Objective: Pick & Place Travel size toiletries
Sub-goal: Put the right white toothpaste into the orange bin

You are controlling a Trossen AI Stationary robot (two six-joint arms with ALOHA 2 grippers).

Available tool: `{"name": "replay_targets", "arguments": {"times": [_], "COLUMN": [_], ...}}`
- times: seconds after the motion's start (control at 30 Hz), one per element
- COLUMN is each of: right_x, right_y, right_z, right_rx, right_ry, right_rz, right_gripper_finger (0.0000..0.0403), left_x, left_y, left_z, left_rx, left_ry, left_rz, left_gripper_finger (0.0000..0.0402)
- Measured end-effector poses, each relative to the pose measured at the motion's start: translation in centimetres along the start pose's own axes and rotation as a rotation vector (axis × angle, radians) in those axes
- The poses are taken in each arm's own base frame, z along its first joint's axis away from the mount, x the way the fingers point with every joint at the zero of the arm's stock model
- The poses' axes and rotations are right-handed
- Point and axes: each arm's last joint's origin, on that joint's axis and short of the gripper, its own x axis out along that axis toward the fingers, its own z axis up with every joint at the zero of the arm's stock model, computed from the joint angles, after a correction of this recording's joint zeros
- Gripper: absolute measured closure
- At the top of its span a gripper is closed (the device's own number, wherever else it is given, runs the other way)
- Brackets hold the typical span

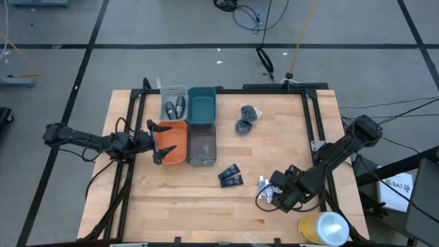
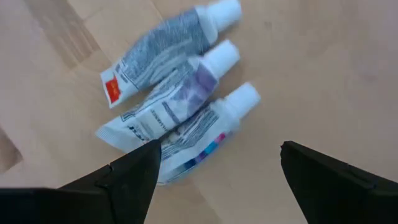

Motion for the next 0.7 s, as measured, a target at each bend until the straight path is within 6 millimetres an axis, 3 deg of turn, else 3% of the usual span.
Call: {"name": "replay_targets", "arguments": {"times": [0.33, 0.7], "right_x": [1.4, 3.8], "right_y": [0.2, -1.0], "right_z": [0.0, 0.0], "right_rx": [0.027, 0.062], "right_ry": [0.019, 0.063], "right_rz": [-0.061, -0.072], "right_gripper_finger": [0.0087, 0.0087], "left_x": [0.0, 0.0], "left_y": [0.0, 0.0], "left_z": [0.0, -0.1], "left_rx": [-0.041, -0.105], "left_ry": [-0.001, 0.005], "left_rz": [0.000, -0.001], "left_gripper_finger": [0.0034, 0.0021]}}
